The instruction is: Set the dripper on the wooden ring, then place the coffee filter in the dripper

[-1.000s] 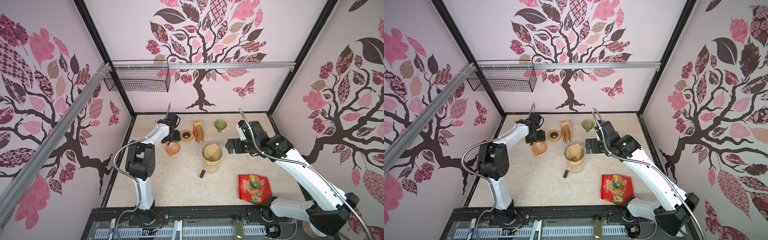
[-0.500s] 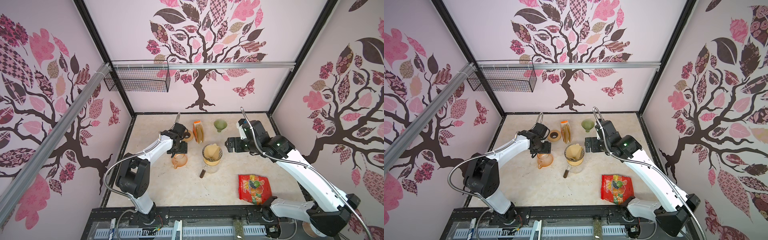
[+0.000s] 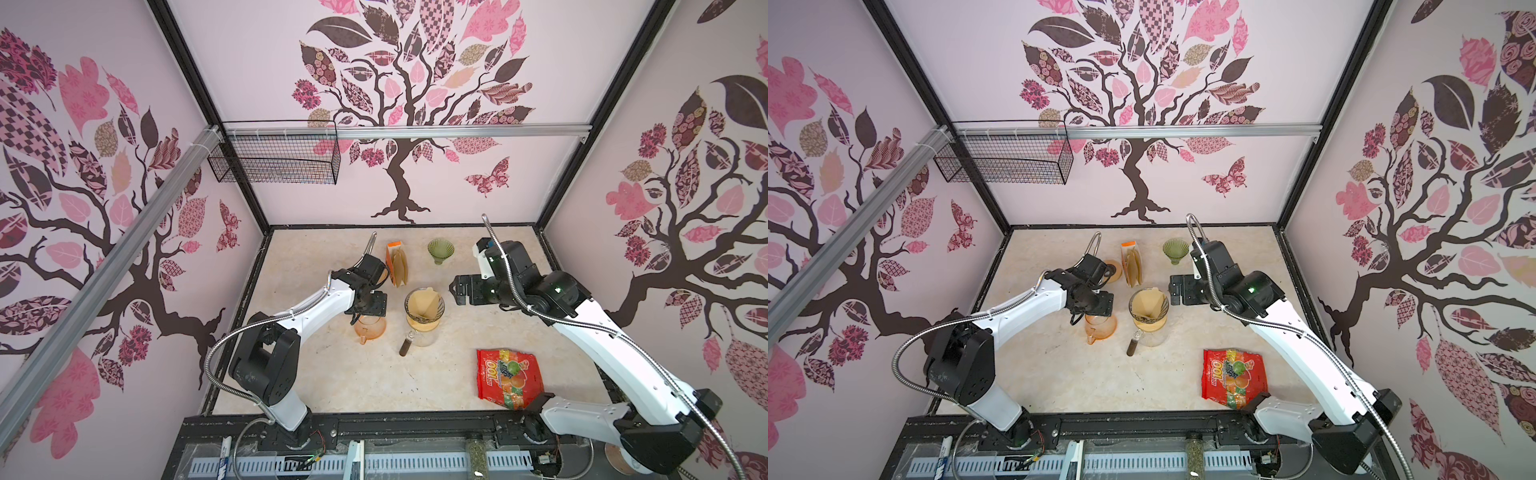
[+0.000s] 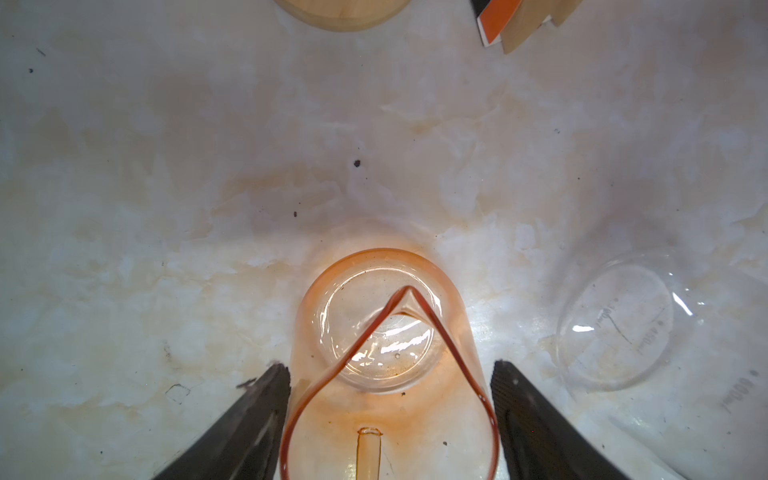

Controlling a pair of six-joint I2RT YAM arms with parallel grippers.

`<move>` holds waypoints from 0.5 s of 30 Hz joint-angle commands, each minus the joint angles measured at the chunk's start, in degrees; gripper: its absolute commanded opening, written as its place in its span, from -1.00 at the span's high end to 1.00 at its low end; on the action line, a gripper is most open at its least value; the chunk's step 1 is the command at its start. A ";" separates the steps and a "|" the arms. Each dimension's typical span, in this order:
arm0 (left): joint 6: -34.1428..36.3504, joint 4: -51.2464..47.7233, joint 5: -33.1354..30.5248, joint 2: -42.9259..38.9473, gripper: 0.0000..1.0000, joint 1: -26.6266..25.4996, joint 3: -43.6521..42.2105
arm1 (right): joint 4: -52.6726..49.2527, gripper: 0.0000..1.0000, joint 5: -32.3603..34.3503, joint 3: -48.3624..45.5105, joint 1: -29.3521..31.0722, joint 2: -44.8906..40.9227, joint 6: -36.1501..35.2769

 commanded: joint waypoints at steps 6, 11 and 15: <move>-0.61 -2.21 -1.05 -3.62 -0.59 -0.02 -0.14 | 0.94 -1.00 -0.32 0.19 0.06 -1.20 -0.41; -0.12 -4.43 -2.49 -6.88 -0.64 0.04 2.10 | 0.92 -1.00 -0.16 -0.14 0.08 -1.63 -0.25; -0.92 -4.27 0.07 -10.07 -0.68 2.51 3.57 | 0.48 -1.00 0.41 0.34 0.08 -2.00 -0.31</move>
